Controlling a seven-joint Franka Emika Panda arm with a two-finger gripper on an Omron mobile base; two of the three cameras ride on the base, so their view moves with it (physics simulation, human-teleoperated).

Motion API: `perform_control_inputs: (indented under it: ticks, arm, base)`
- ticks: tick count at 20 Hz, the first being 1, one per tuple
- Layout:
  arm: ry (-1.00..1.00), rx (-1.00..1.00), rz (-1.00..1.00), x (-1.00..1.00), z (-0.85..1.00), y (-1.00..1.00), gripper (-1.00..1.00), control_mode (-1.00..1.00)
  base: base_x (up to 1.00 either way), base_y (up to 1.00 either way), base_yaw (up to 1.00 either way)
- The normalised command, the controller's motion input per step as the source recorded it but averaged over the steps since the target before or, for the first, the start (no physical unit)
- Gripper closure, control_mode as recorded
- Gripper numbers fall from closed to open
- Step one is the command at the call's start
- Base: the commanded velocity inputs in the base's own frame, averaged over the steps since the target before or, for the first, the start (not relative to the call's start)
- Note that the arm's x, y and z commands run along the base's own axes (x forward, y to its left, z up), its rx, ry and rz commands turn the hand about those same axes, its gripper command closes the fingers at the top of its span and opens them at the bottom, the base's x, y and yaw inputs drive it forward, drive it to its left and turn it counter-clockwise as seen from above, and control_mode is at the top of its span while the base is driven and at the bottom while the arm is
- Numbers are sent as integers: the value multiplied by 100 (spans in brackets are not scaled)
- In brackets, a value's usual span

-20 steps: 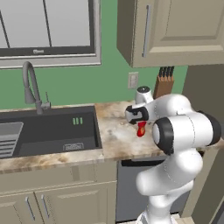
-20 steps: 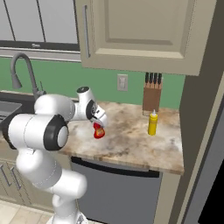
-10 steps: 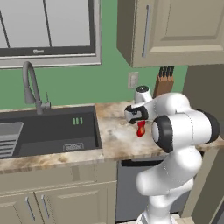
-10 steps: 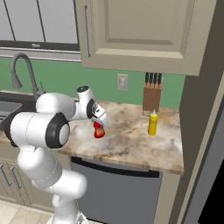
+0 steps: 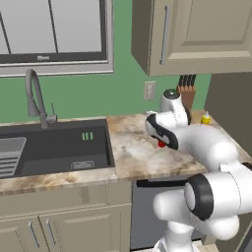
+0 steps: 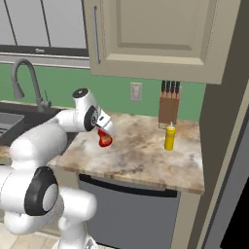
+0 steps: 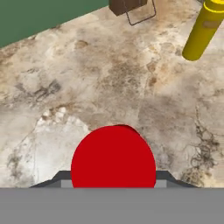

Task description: Place the mustard and ketchup from the counter to the top shelf of the fridge. If the existing items in the fridge are on the top shelf, move them to other shelves.

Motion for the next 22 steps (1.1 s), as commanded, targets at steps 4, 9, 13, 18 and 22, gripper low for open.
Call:
perform_control_inputs:
  ticks: [4, 9, 13, 18, 22]
  arm:
    - [-27, 0, 0, -100, 100, 9, 100, -100]
    - [-16, 0, 1, -100, 100, 3, 100, -100]
    - [-4, 0, 7, -100, 100, 11, 100, -100]
    - [0, 0, 11, -100, 100, 8, 100, -100]
    - [7, 1, 15, -100, 89, 3, 100, -100]
  base:
    - [0, 0, 0]
    - [0, 0, 0]
    - [0, 0, 0]
    - [0, 0, 0]
    - [0, 0, 0]
